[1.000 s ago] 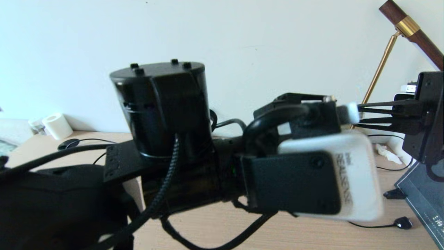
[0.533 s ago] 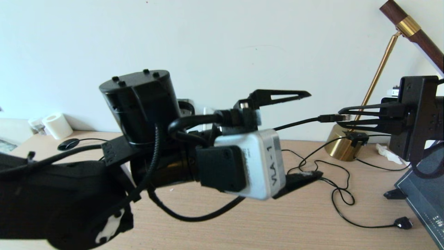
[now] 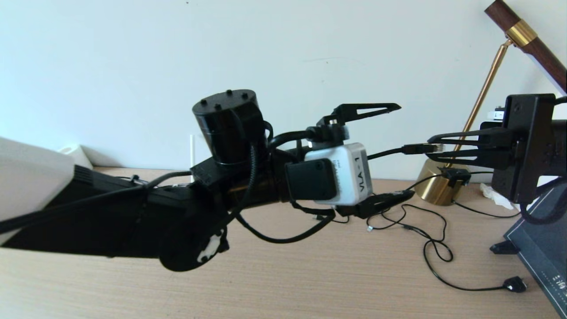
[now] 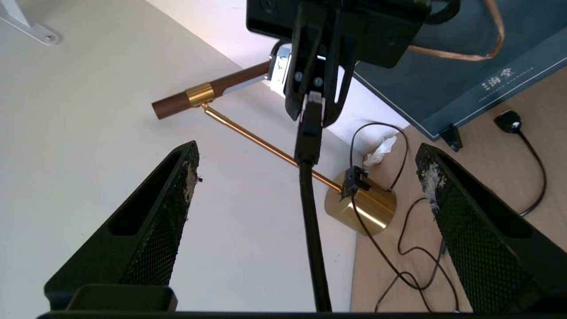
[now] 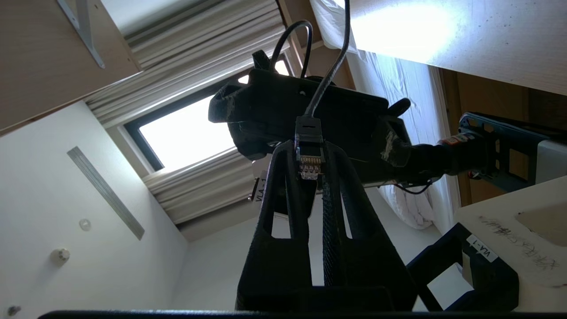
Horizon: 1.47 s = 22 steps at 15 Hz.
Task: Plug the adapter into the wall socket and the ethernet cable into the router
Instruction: Hand it to the other hand
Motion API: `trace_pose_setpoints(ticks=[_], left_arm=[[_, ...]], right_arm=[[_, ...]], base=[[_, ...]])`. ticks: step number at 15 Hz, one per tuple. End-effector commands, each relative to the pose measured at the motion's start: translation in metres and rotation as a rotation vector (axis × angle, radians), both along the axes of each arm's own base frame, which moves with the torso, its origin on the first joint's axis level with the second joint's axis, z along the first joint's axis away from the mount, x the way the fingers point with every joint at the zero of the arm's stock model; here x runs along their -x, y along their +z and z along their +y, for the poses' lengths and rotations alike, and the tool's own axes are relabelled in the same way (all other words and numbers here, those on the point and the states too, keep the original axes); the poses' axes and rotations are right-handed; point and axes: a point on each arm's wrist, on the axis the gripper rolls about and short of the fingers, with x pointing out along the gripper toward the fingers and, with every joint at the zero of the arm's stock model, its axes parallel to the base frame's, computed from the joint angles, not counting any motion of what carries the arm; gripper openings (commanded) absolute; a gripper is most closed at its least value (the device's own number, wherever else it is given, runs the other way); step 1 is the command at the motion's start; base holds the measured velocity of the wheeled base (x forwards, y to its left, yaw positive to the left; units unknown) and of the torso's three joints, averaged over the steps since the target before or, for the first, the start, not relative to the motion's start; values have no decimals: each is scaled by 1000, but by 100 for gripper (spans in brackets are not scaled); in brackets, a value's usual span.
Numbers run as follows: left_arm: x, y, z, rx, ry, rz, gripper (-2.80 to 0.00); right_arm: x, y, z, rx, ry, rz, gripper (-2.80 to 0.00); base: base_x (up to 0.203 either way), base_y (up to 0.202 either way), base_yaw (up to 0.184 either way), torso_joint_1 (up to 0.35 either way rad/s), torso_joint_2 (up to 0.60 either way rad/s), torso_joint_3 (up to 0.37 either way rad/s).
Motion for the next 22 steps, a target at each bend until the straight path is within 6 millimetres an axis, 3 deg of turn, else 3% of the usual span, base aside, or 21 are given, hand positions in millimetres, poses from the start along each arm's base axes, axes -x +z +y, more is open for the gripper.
trace_pose_setpoints(ticks=[1,14,20,21,22], left_arm=[[-9,-6,-9,2,0,-11,0],[-4,-1,-10,16,-20,-15,0],[-6,-9,-11,-4,-22,12,0],[-5,-10,-12,-4,-24,18,-280],[-5,-11,-11,-5,-25,23,-280]], right_arm=[[0,0,0,-4,7,8,-280],[-9,-6,2,1,8,33,-280],[-8,-6,2,2,8,27,-280],[-8,-6,2,2,8,25,-280],[-8,-6,2,2,8,25,-280]], base=[[0,0,0,0,0,0],[0,0,0,0,0,0],[0,0,0,0,0,0],[0,0,0,0,0,0],[0,0,0,0,0,0]])
